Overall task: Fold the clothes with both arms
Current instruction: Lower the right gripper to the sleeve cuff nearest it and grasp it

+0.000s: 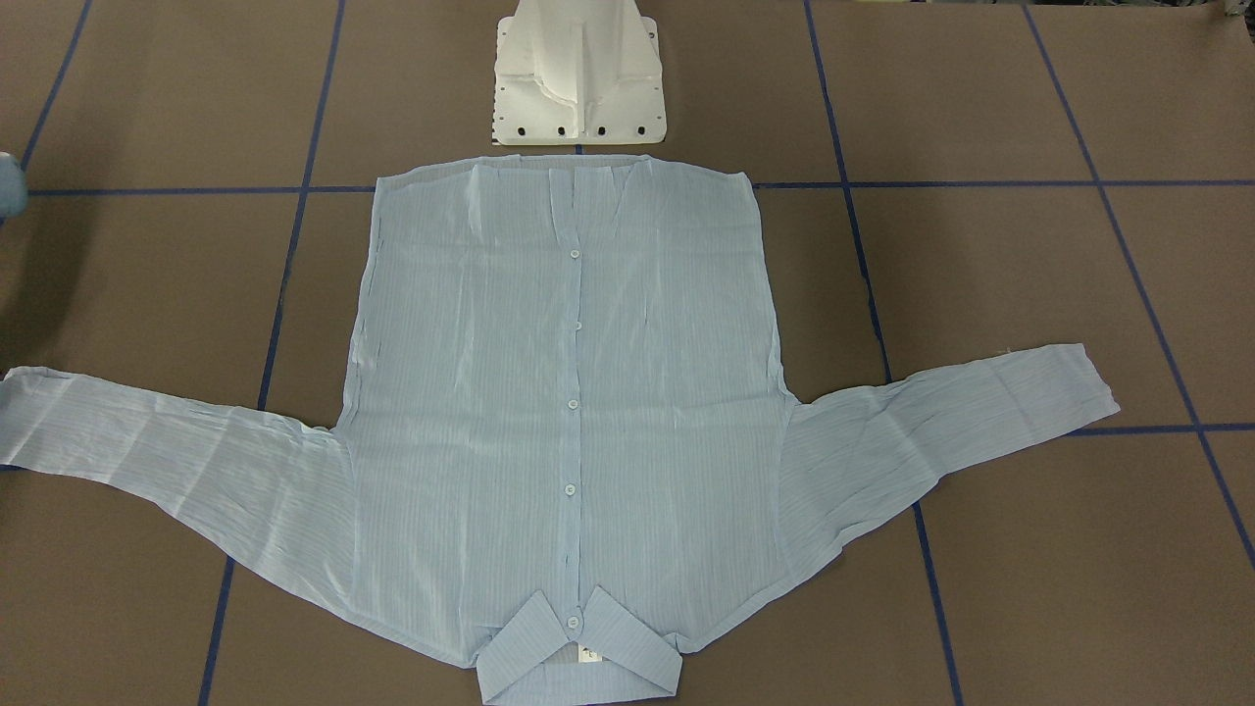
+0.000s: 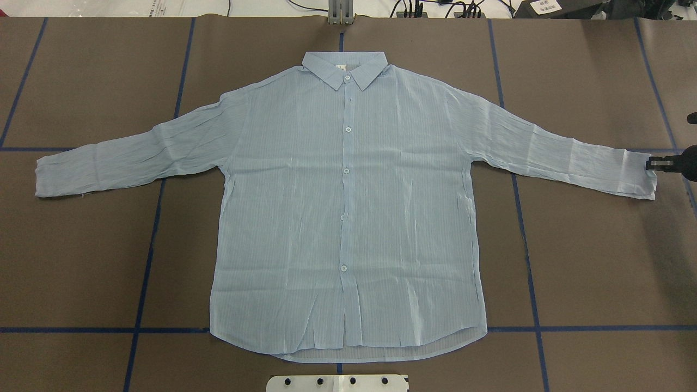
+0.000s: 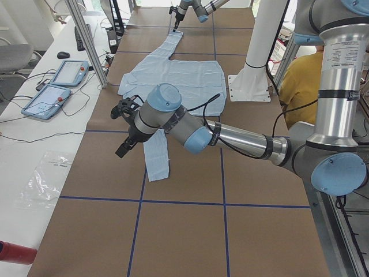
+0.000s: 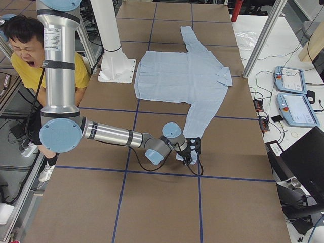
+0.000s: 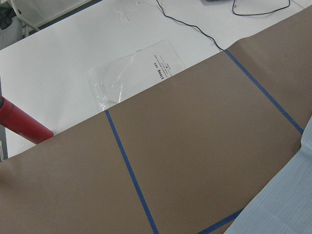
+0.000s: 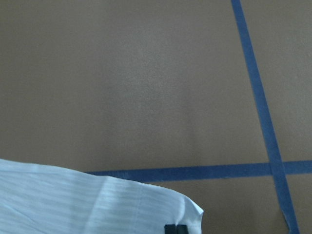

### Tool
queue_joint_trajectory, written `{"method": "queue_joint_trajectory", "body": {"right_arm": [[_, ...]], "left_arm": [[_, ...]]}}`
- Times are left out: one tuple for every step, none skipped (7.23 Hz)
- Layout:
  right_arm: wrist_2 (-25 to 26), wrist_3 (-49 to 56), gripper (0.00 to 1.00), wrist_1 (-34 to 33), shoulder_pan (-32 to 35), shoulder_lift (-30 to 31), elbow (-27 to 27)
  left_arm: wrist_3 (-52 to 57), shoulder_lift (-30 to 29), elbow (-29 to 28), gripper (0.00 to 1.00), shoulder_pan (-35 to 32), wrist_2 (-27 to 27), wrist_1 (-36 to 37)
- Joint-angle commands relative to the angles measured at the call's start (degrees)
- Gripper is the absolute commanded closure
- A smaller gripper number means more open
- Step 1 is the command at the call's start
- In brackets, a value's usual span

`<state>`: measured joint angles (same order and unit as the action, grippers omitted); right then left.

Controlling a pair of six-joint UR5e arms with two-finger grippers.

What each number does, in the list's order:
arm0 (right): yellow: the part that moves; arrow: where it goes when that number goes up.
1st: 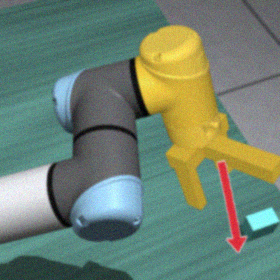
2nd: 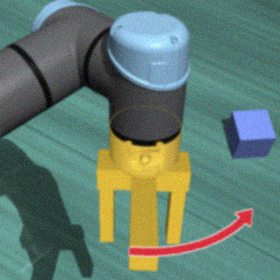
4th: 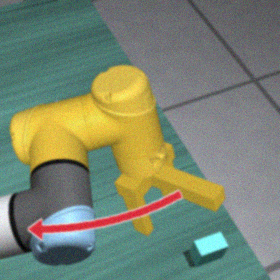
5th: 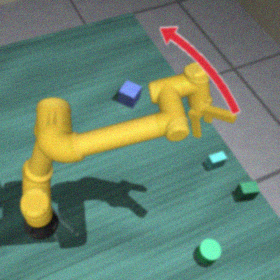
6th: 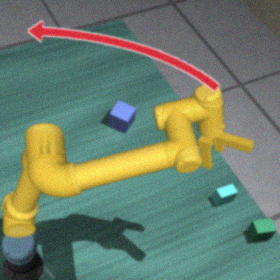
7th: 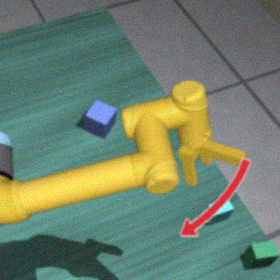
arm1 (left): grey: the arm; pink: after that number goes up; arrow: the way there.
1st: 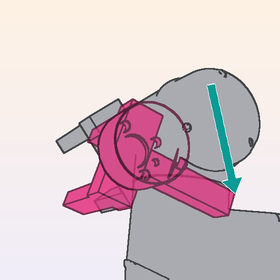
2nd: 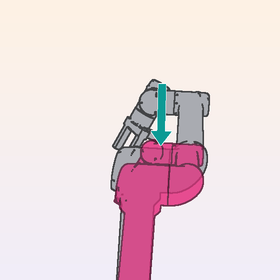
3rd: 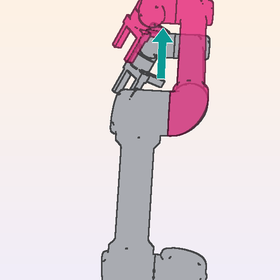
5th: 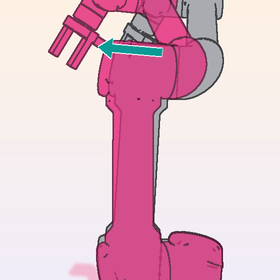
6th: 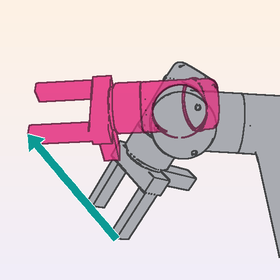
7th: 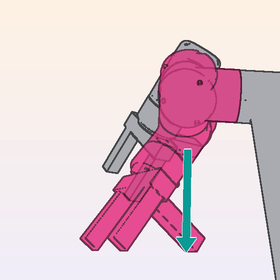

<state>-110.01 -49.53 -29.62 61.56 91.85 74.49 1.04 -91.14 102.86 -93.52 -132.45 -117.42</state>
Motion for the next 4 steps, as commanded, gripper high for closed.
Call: {"method": "queue_joint_trajectory", "body": {"right_arm": [[-2.39,-0.13,1.0,-2.09,2.58,-0.1,3.79],[-4.06,-0.13,1.0,-10.11,5.13,-0.18,11.13],[-3.64,-0.48,1.0,-23.68,5.15,-0.62,22.26],[-3.64,-3.0,1.0,-36.09,5.07,-3.67,31.33]], "left_arm": [[0.01,0.0,-0.03,0.0,0.0,0.0,0.0],[-0.08,0.0,-0.03,0.0,0.0,0.0,0.0],[0.01,0.0,-0.03,0.0,0.0,0.0,0.0],[-0.08,0.0,-0.12,0.0,0.0,0.0,0.0]]}}
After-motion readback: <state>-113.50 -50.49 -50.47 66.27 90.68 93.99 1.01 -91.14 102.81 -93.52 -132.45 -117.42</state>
